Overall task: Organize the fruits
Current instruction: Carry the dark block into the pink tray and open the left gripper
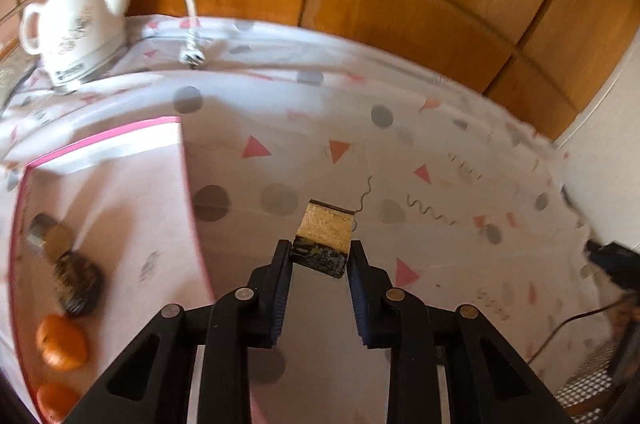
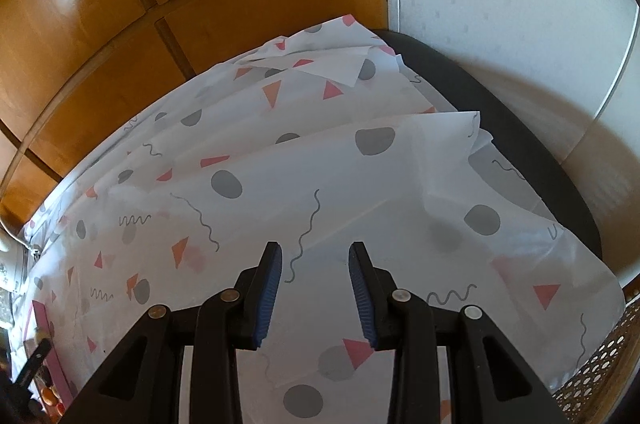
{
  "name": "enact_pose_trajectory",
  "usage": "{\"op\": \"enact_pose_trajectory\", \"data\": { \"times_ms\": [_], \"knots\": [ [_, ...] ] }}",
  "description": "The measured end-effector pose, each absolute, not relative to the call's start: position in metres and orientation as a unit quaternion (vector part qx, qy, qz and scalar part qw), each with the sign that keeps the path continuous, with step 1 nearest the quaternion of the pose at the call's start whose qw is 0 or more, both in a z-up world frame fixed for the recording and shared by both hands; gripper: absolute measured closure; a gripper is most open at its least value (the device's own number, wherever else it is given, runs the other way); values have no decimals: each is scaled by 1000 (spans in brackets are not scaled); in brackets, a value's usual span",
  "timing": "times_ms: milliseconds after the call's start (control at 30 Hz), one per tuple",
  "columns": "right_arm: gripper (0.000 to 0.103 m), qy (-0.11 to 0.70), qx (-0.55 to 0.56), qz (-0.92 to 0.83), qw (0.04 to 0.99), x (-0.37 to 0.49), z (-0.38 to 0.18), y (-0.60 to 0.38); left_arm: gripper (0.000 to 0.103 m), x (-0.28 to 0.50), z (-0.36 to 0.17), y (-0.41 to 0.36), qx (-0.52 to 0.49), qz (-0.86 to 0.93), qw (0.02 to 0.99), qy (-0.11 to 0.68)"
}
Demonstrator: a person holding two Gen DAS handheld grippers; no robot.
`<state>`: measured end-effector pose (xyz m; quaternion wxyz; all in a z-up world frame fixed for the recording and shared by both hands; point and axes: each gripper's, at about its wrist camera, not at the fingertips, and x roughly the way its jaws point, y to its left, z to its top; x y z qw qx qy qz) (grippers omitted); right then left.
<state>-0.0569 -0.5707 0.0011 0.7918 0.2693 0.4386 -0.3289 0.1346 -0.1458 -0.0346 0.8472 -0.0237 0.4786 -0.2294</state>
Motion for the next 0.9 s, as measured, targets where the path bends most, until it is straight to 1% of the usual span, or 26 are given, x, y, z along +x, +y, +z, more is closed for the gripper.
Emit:
{"op": "enact_pose_trajectory", "data": {
  "times_ms": [200, 400, 533, 767, 833, 900],
  "knots": [
    [68, 438, 271, -328, 792, -58, 1, -569, 75, 116, -21, -87, -61, -192, 860, 469],
    [68, 440, 263, -323, 795, -56, 2, -564, 75, 104, -40, -31, -90, -137, 856, 491],
    [68, 444, 265, -325, 792, -56, 0, -564, 75, 101, -53, -15, -98, -112, 853, 501],
    [68, 449, 263, -332, 787, -56, -2, -565, 71, 93, -54, -5, -104, -103, 857, 494],
    [68, 451, 262, -334, 785, -56, -3, -565, 68, 89, -52, -4, -104, -102, 859, 491],
    [68, 453, 260, -334, 785, -56, -3, -564, 55, 84, -50, -1, -104, -94, 863, 486]
  ]
}}
